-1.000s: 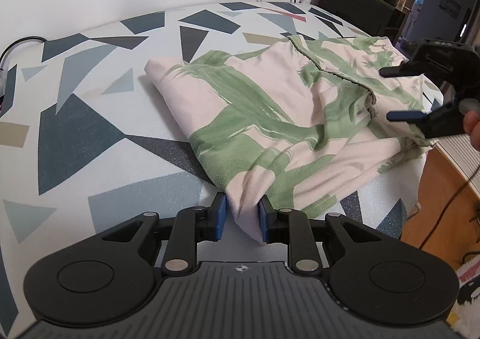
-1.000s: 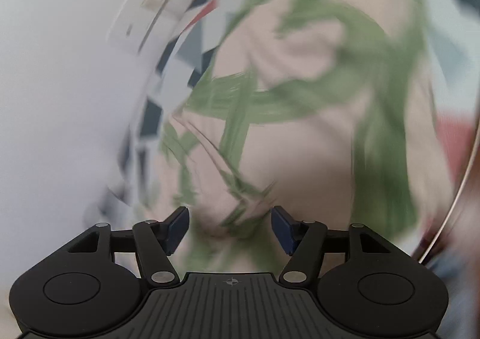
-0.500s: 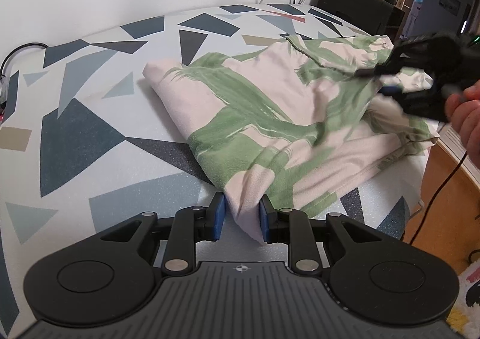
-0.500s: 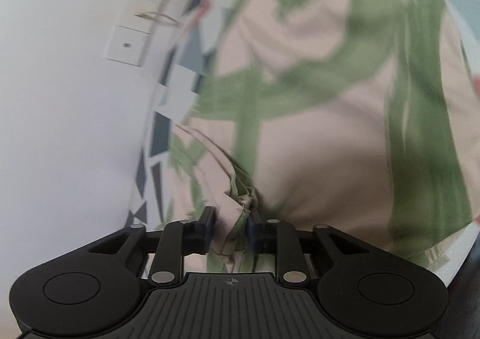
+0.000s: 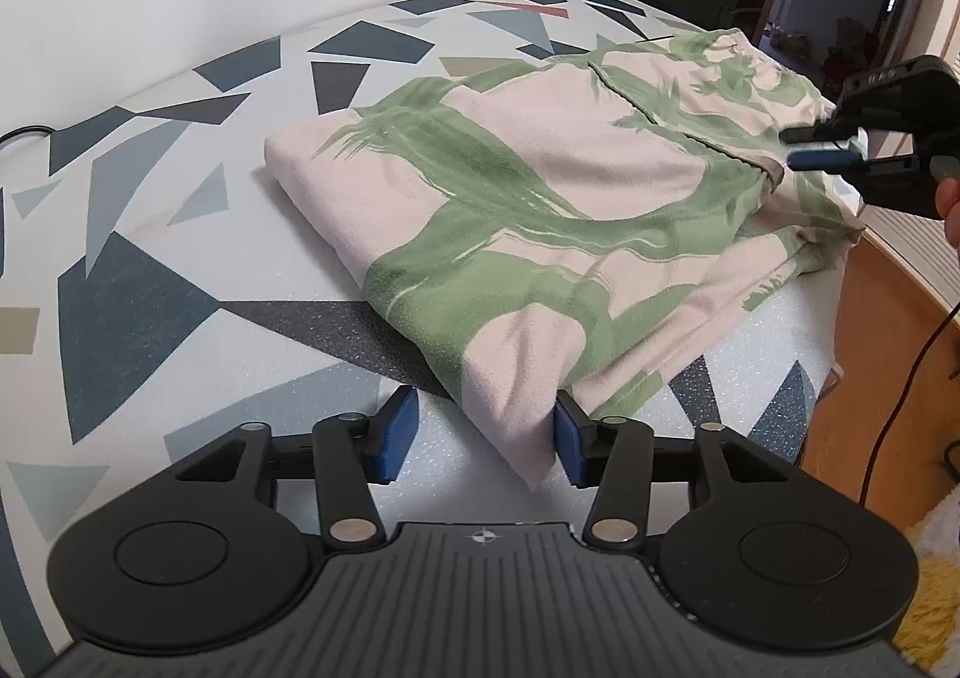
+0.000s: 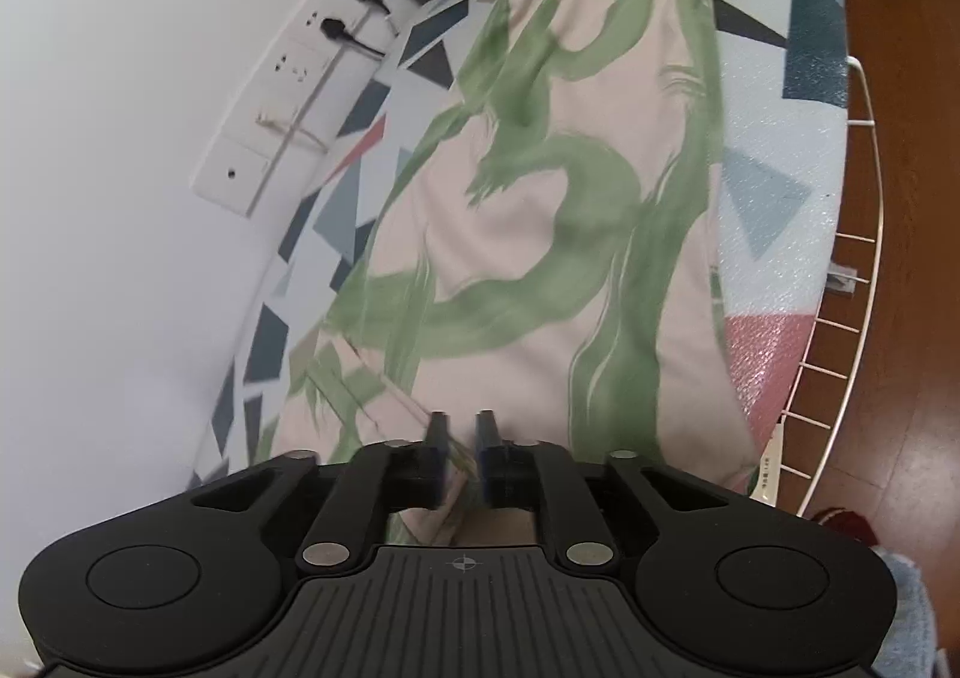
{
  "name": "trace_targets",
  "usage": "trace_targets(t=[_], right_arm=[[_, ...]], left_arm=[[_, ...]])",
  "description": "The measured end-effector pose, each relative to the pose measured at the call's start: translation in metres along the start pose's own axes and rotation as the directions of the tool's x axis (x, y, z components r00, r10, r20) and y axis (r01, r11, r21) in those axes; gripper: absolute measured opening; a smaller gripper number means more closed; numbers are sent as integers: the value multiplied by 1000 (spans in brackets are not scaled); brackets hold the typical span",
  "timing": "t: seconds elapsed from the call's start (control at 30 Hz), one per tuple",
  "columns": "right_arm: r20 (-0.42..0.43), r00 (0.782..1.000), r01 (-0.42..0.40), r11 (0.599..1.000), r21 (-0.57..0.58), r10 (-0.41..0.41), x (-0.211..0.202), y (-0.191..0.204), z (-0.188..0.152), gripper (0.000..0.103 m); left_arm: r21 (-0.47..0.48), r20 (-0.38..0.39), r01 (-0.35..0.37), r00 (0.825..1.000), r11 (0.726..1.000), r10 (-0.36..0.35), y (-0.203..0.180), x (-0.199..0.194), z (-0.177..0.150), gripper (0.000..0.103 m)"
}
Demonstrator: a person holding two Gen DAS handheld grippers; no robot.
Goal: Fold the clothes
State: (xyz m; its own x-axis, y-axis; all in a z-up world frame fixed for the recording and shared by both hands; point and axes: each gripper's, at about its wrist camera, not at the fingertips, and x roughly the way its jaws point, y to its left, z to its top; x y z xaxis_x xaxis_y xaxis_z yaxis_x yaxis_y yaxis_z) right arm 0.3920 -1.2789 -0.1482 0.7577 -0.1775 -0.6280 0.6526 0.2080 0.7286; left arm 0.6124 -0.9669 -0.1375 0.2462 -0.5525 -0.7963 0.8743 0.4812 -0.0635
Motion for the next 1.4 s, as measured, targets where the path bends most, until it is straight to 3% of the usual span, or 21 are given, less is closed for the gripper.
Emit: trace_targets(t=[0.03,0.17,0.3,0.47,0.53,0.6,0.67,0.83,0.93,1.0,1.03,1.07,1.13,1.27,1.4], right_arm=[[-20,1000,-10,1000,9,10,2,-1,-2,38],[-101,994,-47,998,48,52,11,-6,-9,51],[-157,985,-66,995,72,76,23,-6,-21,50],[-108,992,-69,993,-100,59,30,20,-30,49],[-87,995,-68,983,-169,54,33,30,-34,50],[-66,997,-65,970,-236,50,36,41,-38,45],[-45,998,-60,951,-303,49,38,51,-42,13],[55,995,-44,881,-472,79,17,82,-51,12],[100,993,2,864,-504,56,-4,87,-45,13],[64,997,60,861,-505,-32,0,78,-38,22],[31,995,102,863,-494,-99,6,70,-33,40],[8,987,145,868,-475,-160,11,61,-28,51],[-24,970,208,879,-429,-241,16,46,-18,53],[40,988,156,925,-347,-152,0,38,9,55],[18,995,97,902,-420,-98,25,55,30,56]], left_arm=[[-2,-1,-1,1000,1000,1,0,0,0,52],[-3,0,-4,1000,1000,4,0,0,1,53],[-7,6,-4,1000,1000,4,0,0,-1,54],[4,4,-11,1000,1000,11,-4,0,-1,58],[2,-4,-35,999,999,35,-5,1,0,68],[-13,-7,-37,999,999,37,-3,2,1,69],[-7,-10,-37,999,999,37,-4,2,1,69],[-12,-18,-32,999,999,32,-2,1,1,69],[-12,-18,-23,1000,1000,23,-2,0,0,70],[-2,-21,-19,1000,1000,19,-2,0,0,70],[4,-27,-14,1000,1000,14,-1,-1,0,70],[-7,-33,4,999,1000,-4,1,-2,0,70],[-40,-45,44,998,998,-46,6,-6,0,70],[-154,-24,129,991,980,-134,21,-18,1,70],[-285,43,158,987,946,-152,39,-27,10,70]])
